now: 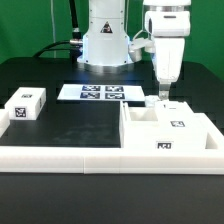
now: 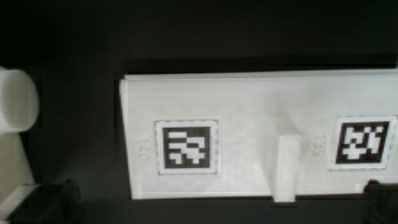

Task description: Assemble cabinet

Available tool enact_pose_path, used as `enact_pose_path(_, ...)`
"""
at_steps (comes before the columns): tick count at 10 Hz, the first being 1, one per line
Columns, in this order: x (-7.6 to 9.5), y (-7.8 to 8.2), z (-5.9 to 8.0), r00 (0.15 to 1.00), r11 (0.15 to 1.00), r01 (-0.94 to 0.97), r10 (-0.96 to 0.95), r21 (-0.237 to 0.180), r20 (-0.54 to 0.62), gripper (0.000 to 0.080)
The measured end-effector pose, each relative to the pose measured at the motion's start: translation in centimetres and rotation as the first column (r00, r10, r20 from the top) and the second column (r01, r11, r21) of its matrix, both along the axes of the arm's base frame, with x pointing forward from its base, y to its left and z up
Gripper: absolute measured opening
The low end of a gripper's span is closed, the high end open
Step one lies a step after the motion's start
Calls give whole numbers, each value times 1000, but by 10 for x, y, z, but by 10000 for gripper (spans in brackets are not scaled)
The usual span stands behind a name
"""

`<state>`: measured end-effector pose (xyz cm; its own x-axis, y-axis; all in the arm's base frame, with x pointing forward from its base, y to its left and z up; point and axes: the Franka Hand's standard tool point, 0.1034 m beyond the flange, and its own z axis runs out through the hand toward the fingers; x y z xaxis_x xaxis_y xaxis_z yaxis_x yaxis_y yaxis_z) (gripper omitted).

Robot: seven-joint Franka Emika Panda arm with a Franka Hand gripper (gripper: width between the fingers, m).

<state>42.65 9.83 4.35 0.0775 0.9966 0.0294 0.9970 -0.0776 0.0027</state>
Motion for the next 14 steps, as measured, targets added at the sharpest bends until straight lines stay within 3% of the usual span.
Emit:
enact_pose_path(5, -7, 4, -19, 1000, 1000, 4, -3, 22, -13, 797)
enact_pose_path(8, -8, 4, -21, 1000, 1000, 4, -4, 25, -13, 384)
enact_pose_path(9, -8, 4, -22, 1000, 1000, 6, -5, 26, -15, 184)
enact_pose_path(10, -9, 4, -23, 1000, 1000, 6, -6, 26, -17, 184)
enact_pose_path(11, -8, 4, -23, 1000, 1000, 8, -7, 28, -14, 65)
enact_pose_path(14, -8, 3, -23, 1000, 1000, 8, -8, 28, -14, 66)
